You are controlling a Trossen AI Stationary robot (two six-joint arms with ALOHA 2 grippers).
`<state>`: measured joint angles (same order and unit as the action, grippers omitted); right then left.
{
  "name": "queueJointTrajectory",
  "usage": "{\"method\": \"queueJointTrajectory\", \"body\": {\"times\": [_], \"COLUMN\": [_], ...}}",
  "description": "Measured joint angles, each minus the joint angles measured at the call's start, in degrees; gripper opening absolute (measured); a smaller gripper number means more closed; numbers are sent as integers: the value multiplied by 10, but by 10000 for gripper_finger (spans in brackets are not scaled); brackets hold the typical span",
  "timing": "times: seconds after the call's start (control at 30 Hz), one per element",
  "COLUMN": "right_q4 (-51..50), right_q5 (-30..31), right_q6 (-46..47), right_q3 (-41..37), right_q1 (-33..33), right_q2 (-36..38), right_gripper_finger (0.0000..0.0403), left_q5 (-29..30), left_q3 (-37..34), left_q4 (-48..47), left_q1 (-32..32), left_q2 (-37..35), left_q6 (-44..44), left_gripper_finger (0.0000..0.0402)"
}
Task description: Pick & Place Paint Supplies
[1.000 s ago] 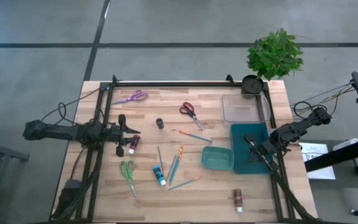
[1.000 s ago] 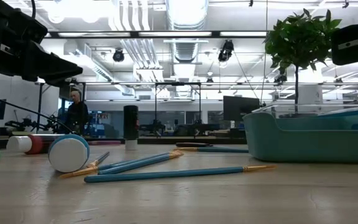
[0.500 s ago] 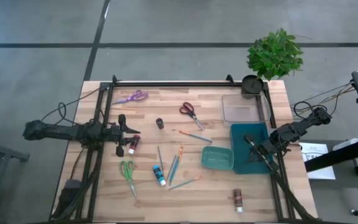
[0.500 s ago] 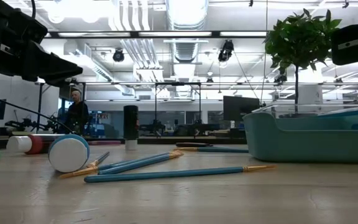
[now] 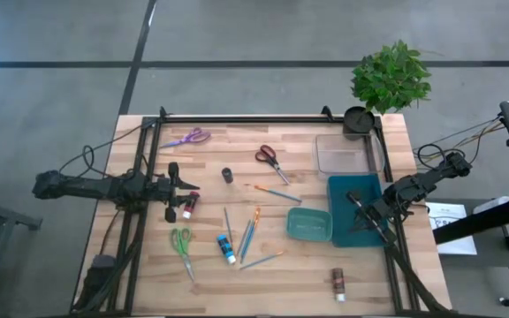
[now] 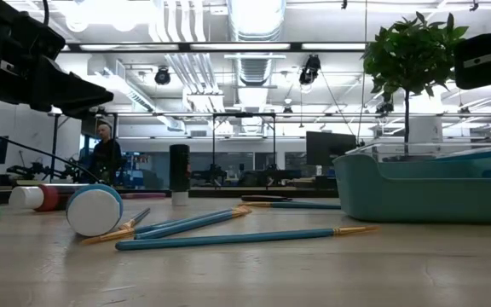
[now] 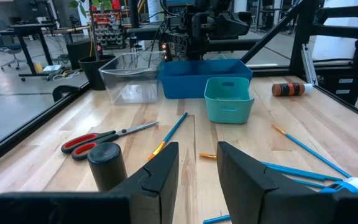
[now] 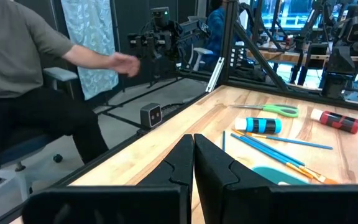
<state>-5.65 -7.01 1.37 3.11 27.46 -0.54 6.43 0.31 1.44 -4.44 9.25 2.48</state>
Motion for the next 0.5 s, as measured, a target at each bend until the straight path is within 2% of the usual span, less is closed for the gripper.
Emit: {"method": "queueJointTrajectory", "body": {"times": [0.17, 0.23, 0.33, 0.43, 0.5], "right_q4": [0, 0, 3, 7, 11], "right_q5": [0, 3, 56, 60, 57], "right_q6": [1, -5, -90, -195, -210], "right_q3": [0, 0, 0, 0, 0], "right_q1": [0, 0, 0, 0, 0], "right_q2": [0, 0, -1, -1, -1], "right_gripper_finger": [9, 9, 9, 9, 9], "left_q5": [0, 4, 24, 25, 25], "left_q3": [0, 0, 0, 0, 0], "left_q4": [0, 0, 3, 4, 4], "left_q1": [0, 0, 1, 1, 1], "left_q2": [0, 0, 0, 0, 0], "left_q6": [0, 32, 124, 138, 136], "left_gripper_finger": [118, 118, 118, 118, 118]}}
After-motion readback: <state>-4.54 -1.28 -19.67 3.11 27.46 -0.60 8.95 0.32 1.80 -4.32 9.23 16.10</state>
